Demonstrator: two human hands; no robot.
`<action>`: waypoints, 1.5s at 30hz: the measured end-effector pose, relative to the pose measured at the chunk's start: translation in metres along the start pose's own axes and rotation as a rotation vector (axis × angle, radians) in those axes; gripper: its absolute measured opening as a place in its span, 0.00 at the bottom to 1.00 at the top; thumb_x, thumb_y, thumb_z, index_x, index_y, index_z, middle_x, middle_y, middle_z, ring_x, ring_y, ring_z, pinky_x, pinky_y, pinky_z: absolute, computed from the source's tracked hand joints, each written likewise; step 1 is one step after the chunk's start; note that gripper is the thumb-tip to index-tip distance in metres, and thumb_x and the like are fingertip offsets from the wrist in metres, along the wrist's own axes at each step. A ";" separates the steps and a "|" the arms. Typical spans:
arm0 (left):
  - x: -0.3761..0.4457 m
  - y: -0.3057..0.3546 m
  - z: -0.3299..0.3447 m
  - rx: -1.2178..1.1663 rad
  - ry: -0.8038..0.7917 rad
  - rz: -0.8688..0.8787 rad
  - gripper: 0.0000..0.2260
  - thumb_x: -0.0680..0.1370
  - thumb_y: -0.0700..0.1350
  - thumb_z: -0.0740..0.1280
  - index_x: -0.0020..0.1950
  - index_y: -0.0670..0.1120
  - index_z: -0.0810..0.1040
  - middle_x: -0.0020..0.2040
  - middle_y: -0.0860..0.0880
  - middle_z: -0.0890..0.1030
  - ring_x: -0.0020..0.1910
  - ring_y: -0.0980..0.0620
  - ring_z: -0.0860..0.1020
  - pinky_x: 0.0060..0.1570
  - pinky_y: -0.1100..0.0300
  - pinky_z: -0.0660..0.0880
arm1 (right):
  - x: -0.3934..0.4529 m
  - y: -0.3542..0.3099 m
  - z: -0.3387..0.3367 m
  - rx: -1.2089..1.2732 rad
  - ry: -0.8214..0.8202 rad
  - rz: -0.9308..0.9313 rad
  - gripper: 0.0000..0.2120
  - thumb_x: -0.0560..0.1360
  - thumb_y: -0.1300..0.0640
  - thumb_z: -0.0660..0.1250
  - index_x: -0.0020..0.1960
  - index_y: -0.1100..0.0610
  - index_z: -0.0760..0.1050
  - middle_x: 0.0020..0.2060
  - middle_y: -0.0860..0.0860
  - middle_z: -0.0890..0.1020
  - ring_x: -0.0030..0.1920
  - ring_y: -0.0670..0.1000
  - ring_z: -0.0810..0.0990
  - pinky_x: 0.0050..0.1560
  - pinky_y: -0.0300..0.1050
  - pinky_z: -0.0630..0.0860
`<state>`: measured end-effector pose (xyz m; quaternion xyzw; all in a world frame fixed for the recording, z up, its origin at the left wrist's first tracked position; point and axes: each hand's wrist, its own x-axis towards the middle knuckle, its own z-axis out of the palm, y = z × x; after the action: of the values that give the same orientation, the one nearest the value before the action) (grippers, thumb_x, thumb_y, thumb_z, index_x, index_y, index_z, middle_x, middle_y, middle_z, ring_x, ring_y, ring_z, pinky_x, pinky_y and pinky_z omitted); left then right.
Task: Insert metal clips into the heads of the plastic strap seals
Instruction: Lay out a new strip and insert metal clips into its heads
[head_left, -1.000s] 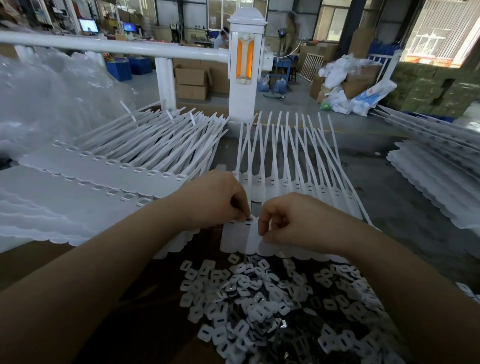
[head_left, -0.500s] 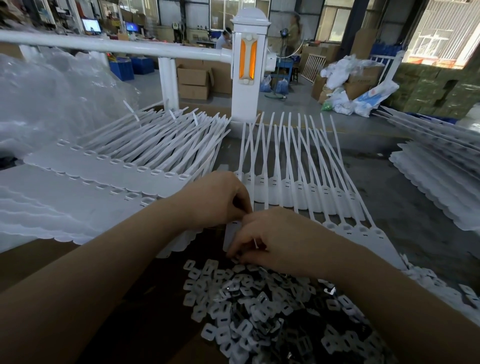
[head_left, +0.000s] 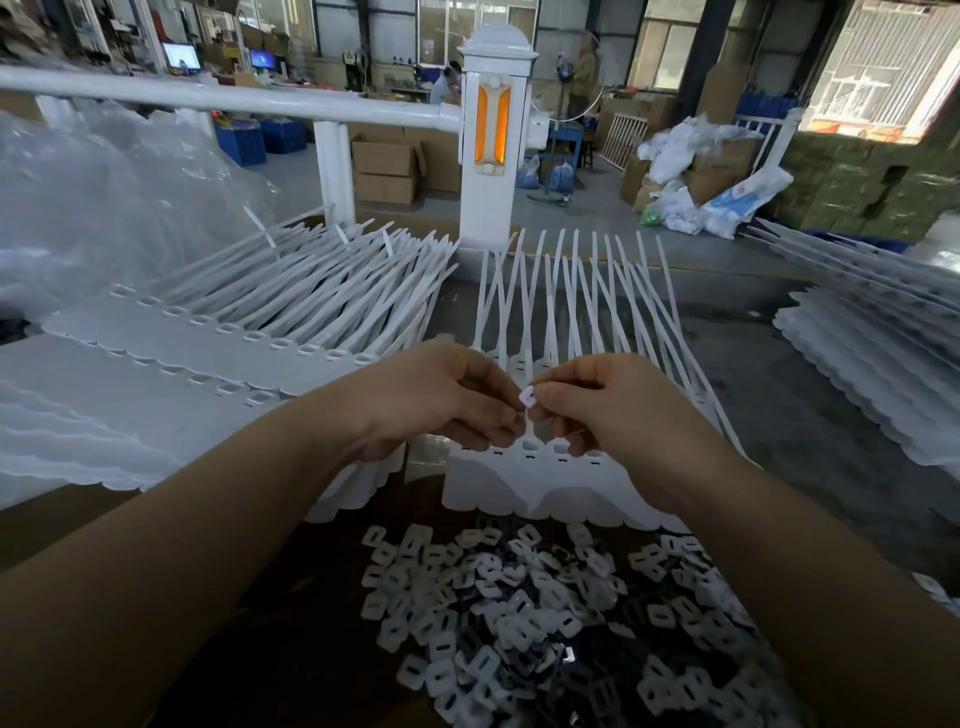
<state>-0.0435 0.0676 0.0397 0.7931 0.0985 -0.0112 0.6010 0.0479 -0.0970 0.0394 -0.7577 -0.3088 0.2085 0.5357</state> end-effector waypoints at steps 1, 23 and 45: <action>0.000 0.000 0.000 -0.037 -0.001 -0.002 0.05 0.75 0.35 0.71 0.50 0.42 0.81 0.46 0.44 0.86 0.43 0.51 0.84 0.41 0.64 0.79 | 0.001 0.000 0.001 0.023 0.006 0.018 0.03 0.75 0.60 0.70 0.44 0.55 0.82 0.34 0.49 0.85 0.30 0.43 0.77 0.30 0.35 0.74; 0.015 -0.010 0.008 0.601 0.181 -0.070 0.05 0.78 0.47 0.68 0.42 0.52 0.79 0.40 0.54 0.80 0.40 0.57 0.77 0.38 0.62 0.70 | 0.002 0.010 0.007 -0.822 -0.171 -0.016 0.07 0.77 0.49 0.66 0.42 0.45 0.70 0.40 0.42 0.76 0.39 0.40 0.74 0.33 0.37 0.67; 0.021 -0.009 0.005 0.745 0.179 -0.036 0.04 0.74 0.49 0.73 0.40 0.52 0.81 0.37 0.55 0.81 0.36 0.62 0.78 0.32 0.68 0.68 | 0.005 0.018 0.005 -0.813 -0.206 -0.100 0.17 0.79 0.58 0.60 0.61 0.38 0.70 0.38 0.42 0.71 0.29 0.43 0.71 0.27 0.36 0.66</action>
<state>-0.0241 0.0681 0.0267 0.9532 0.1536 0.0127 0.2602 0.0528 -0.0945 0.0208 -0.8667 -0.4543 0.1182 0.1689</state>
